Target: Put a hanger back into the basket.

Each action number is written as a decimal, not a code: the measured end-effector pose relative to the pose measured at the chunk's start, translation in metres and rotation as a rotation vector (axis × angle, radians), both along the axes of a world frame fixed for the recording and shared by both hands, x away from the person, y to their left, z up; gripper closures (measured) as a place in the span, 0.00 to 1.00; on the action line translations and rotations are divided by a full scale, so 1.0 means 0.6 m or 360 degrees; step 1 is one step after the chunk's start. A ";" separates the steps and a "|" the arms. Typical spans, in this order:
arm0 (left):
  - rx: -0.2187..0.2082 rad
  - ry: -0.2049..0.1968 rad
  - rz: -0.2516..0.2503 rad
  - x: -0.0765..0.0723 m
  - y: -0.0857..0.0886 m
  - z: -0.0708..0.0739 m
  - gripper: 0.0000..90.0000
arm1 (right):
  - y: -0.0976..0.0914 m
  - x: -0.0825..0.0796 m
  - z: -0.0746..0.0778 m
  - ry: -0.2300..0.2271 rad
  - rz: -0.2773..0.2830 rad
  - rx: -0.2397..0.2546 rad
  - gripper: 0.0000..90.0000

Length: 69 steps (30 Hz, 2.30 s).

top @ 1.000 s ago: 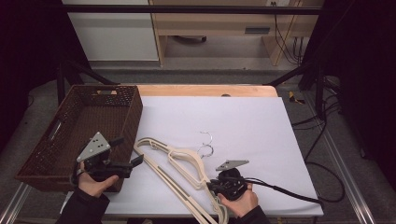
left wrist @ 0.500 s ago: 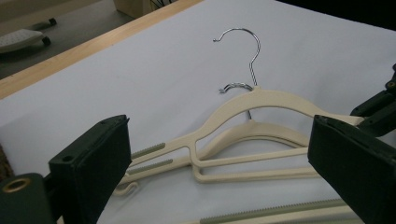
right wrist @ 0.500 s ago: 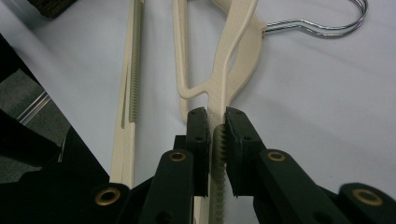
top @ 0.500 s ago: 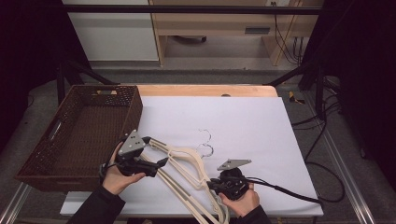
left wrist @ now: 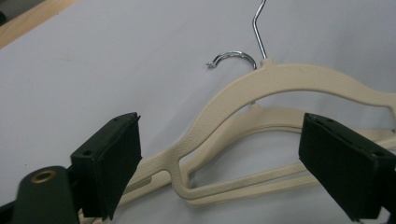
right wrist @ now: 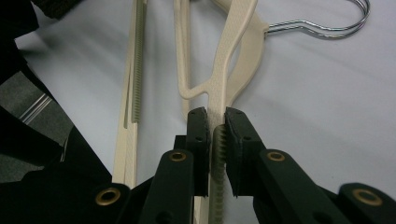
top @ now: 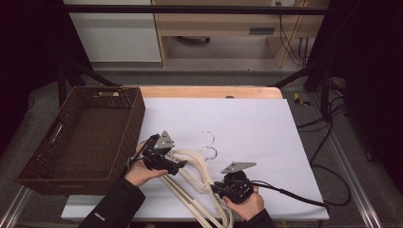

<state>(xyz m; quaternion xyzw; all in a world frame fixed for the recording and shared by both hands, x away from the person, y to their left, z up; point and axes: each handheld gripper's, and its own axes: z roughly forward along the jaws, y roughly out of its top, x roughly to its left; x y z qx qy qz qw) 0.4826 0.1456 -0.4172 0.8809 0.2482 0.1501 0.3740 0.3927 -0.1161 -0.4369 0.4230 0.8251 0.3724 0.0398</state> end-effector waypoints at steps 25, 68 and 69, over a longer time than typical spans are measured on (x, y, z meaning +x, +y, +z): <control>0.0226 -0.0090 -0.0129 0.027 -0.035 -0.030 0.64 | 0.000 0.001 -0.001 0.0021 0.0031 0.0001 0.90; 0.0276 -0.0413 -0.0364 -0.098 -0.033 0.047 0.87 | -0.009 0.040 0.071 -0.0400 0.0339 0.0060 0.75; 0.0275 -0.0402 -0.0368 -0.096 -0.032 0.048 0.87 | -0.009 0.042 0.071 -0.0414 0.0349 0.0056 0.77</control>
